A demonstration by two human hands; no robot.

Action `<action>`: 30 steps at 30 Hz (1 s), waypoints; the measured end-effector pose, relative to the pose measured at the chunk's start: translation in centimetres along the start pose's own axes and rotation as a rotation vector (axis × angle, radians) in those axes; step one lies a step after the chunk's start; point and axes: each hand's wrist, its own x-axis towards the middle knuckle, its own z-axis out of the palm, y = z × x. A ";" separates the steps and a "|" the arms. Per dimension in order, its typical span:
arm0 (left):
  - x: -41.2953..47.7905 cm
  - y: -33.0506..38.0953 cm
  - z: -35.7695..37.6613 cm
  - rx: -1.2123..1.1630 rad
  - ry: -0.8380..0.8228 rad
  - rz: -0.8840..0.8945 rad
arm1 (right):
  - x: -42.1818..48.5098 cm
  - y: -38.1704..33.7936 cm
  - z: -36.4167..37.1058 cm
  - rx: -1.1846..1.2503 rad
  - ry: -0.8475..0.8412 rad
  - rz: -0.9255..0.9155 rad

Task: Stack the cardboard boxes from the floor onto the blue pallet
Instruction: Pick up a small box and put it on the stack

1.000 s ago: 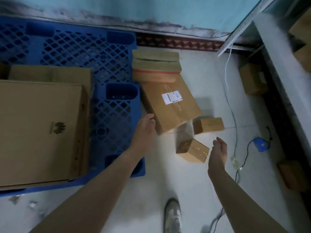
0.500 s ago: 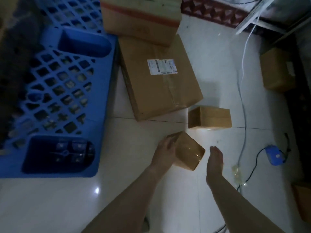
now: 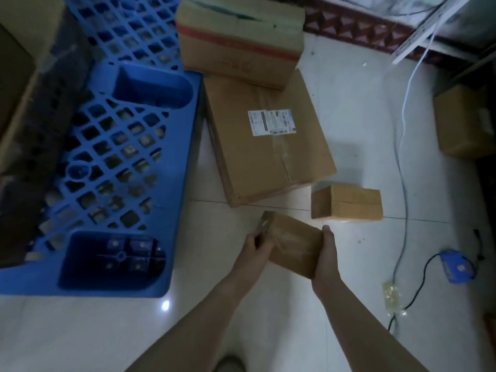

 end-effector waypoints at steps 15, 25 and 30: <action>-17.4 22.3 -19.2 -0.198 0.131 0.228 | -23.8 -16.7 17.7 -0.020 -0.109 -0.516; -28.6 32.6 -45.5 -0.198 0.195 0.264 | -41.4 -21.1 39.7 -0.029 -0.334 -0.654; -32.0 34.3 -55.4 -0.226 0.235 0.298 | -46.8 -20.7 48.3 -0.036 -0.472 -0.555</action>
